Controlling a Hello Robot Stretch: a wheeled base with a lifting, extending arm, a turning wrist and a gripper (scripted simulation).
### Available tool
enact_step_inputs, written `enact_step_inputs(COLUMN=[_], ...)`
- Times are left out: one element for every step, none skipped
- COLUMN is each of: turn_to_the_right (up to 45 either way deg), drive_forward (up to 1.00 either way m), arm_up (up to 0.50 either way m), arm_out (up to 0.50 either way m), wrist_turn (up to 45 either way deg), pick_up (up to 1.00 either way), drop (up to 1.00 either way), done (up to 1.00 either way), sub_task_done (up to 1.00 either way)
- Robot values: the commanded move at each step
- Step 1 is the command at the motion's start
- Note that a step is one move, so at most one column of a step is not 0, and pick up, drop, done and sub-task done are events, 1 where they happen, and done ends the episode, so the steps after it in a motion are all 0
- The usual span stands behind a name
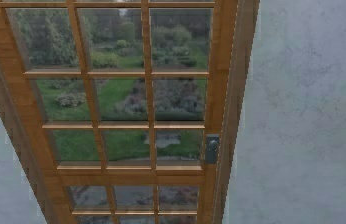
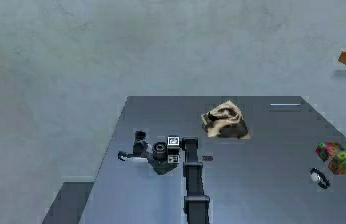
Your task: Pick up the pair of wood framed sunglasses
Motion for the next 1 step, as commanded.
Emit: enact_step_inputs(turn_to_the_right=[0.0], drive_forward=[0.0], arm_up=[0.1], arm_out=[0.0], wrist_turn=[0.0], pick_up=[0.0], drop=[0.0], done=[0.0], sub_task_done=[0.0])
